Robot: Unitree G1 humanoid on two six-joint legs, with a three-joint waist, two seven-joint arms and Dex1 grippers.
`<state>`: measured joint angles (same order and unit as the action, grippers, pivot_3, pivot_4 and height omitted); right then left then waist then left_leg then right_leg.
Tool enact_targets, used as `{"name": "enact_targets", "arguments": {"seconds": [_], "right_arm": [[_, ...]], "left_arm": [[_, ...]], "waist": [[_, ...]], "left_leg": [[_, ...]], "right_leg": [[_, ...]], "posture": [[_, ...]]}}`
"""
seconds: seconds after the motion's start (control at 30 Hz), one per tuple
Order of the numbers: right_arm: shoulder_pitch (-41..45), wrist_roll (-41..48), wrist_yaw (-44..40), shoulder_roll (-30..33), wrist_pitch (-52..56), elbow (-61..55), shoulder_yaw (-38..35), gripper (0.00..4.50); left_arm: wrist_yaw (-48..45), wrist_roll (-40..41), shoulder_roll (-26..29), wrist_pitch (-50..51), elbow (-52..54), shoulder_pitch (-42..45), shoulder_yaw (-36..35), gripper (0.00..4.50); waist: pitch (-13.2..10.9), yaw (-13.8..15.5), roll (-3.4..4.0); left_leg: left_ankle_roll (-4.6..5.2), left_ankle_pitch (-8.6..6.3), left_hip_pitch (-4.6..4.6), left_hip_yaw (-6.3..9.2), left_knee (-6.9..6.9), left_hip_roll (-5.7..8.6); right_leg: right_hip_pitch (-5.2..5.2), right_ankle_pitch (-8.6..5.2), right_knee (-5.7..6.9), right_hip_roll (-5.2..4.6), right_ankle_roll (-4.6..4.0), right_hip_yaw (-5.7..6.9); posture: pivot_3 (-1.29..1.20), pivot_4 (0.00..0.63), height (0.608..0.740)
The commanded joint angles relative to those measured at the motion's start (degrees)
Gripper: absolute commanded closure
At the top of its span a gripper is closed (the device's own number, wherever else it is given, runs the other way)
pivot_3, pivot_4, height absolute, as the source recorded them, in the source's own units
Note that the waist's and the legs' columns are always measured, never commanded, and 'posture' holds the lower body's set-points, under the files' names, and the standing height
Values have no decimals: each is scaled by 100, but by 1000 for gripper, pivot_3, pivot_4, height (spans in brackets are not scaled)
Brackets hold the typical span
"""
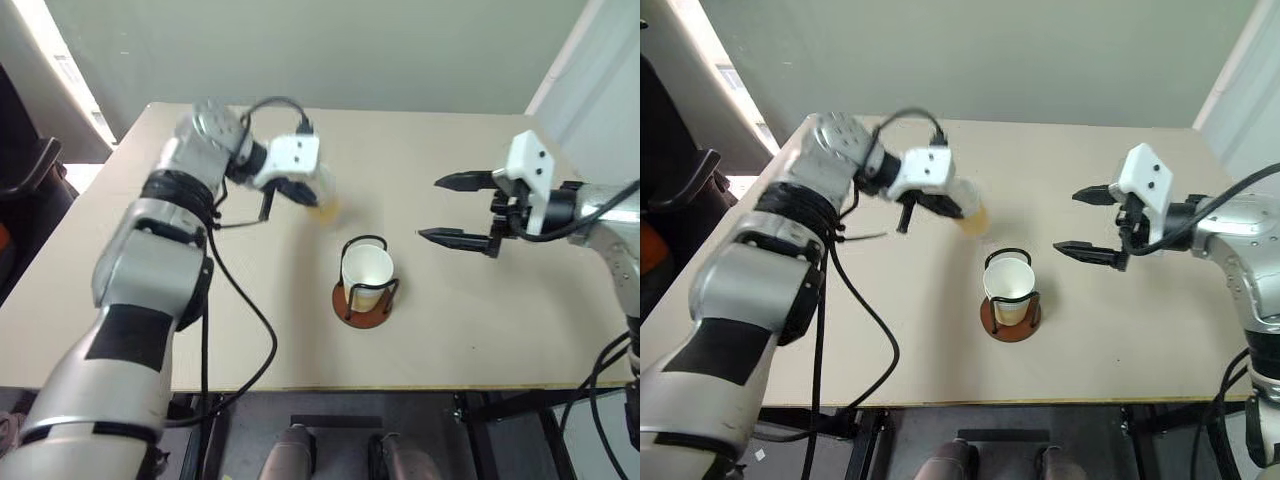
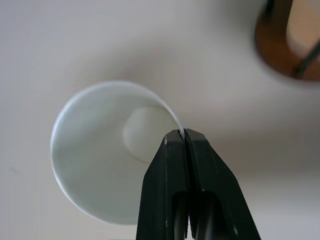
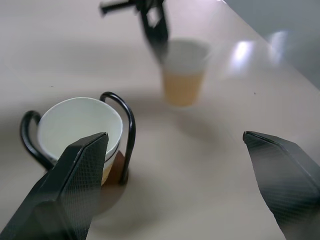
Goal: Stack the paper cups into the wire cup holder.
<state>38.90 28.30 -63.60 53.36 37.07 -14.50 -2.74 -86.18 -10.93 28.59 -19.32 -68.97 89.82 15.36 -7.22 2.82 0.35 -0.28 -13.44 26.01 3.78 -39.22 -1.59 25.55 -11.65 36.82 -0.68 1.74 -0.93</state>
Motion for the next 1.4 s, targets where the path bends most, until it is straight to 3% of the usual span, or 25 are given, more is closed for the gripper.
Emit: {"name": "enact_targets", "arguments": {"seconds": [0.03,0.23,0.47,0.57,1.4], "right_arm": [[-158,398,-345,278,-5,-249,-471,0],[-288,660,-625,535,-29,-221,-709,0],[-526,1077,-798,702,126,-516,-875,0],[-640,1174,-792,730,175,-642,-872,0],[-766,896,-605,709,25,-621,-551,0]], "left_arm": [[-603,971,97,151,727,310,-306,4479],[-632,3445,1028,1205,3345,-341,1197,4479],[-632,4098,1802,1146,4407,-592,2634,4479],[-632,4206,1902,1035,4423,-536,2997,4479],[-632,4787,2339,1092,4757,-370,2967,4479]], "waist": [[2,-1,3],[1,-105,7],[1,-126,10],[1,-125,12],[-5,-140,29]], "left_leg": [[0,-5,0,-8,1,4],[15,-21,-28,-97,-2,-11],[26,-28,-62,-106,-31,-16],[89,-64,-92,-108,-39,-15],[112,-78,-109,-115,-50,-13]], "right_leg": [[0,-3,0,0,6,-9],[6,-9,15,-4,35,-78],[-26,3,20,-4,40,-89],[-59,6,19,-7,36,-87],[-86,5,8,-15,34,-89]], "posture": [[0,150,740],[0,150,740],[0,150,740],[0,150,740],[0,150,740]]}}
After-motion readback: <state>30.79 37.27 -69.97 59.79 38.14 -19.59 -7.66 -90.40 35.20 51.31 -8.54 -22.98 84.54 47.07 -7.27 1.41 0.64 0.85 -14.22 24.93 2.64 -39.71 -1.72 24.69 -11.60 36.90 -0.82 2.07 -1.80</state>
